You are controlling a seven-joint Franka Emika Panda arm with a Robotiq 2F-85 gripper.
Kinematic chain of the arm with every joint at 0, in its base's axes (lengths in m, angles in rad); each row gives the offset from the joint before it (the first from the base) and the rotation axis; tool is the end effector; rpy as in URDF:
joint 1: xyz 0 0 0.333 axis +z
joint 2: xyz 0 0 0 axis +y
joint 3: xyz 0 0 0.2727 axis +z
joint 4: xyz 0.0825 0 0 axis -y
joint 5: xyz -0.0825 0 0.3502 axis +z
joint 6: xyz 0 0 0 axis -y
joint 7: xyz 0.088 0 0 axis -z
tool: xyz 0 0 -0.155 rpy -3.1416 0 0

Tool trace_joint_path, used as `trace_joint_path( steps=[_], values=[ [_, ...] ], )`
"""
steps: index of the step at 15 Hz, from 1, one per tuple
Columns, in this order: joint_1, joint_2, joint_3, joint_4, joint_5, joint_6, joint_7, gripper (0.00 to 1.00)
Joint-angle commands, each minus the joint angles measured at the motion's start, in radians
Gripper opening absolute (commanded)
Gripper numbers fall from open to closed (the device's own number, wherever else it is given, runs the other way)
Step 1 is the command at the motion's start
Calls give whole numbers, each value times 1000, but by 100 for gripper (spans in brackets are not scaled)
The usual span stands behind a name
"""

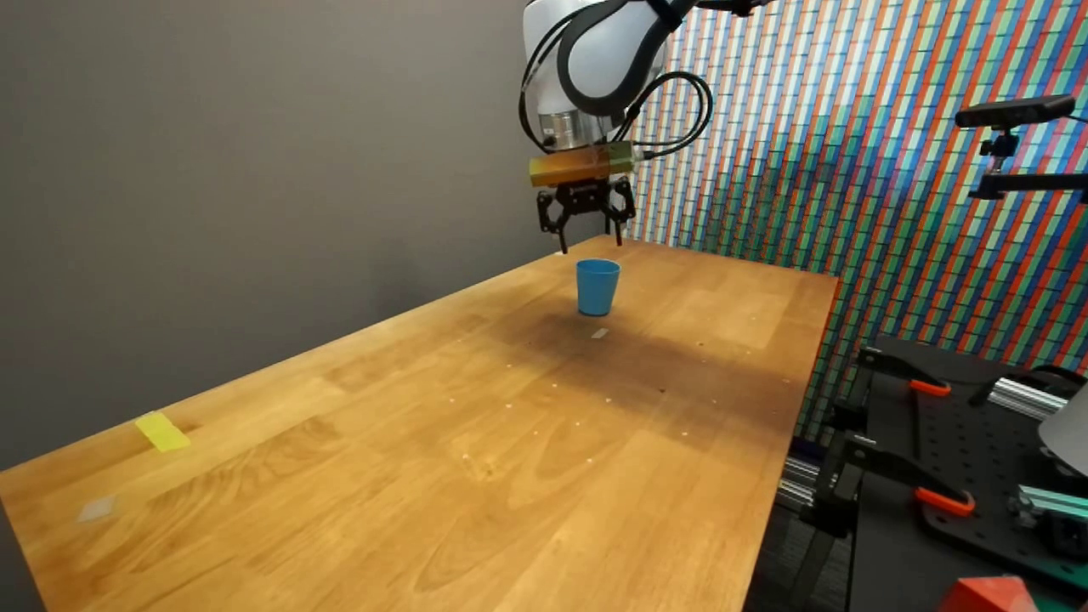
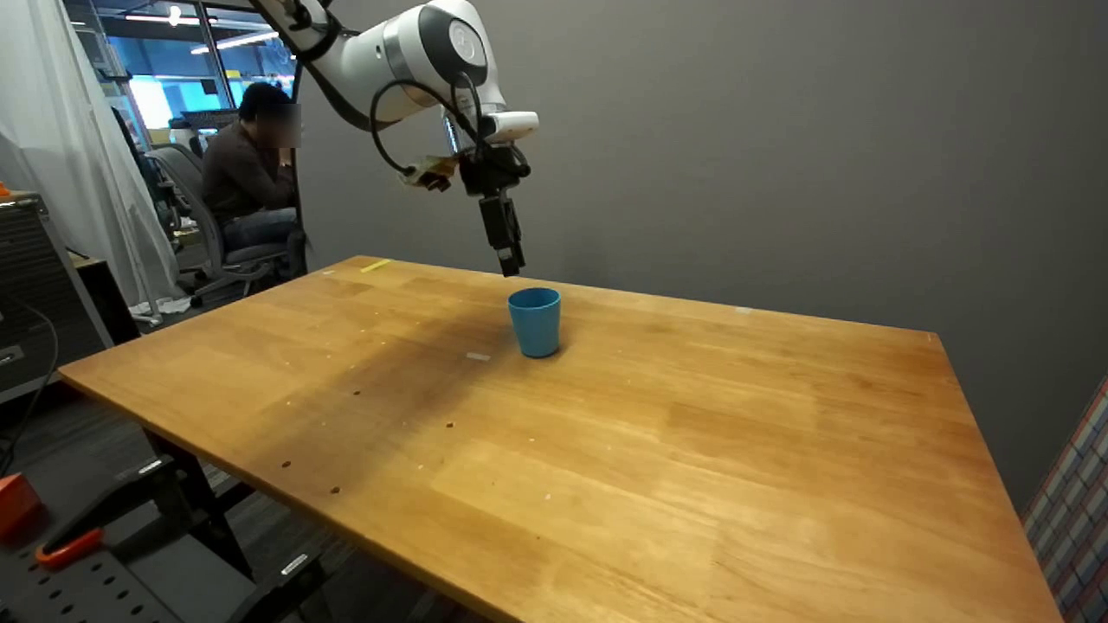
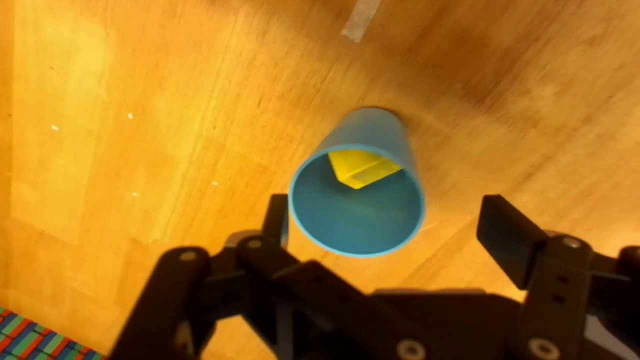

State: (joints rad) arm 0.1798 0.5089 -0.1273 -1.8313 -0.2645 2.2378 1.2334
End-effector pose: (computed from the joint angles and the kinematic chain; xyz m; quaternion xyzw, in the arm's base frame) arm 0.5881 0.0137 0.1885 0.8706 -0.4716 0.0377 0.1348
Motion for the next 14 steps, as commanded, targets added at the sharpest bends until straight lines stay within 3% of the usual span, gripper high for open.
trace_joint_path(
  steps=[1, 10, 11, 14],
  values=[
    [21, -164, 51, -94, -19, 34, -97, 100],
    [72, -457, 266, -110, 52, -207, -437, 100],
    [62, -389, 256, -82, 20, -177, -346, 100],
    [63, -406, 271, -87, 22, -190, -348, 100]
  ],
)
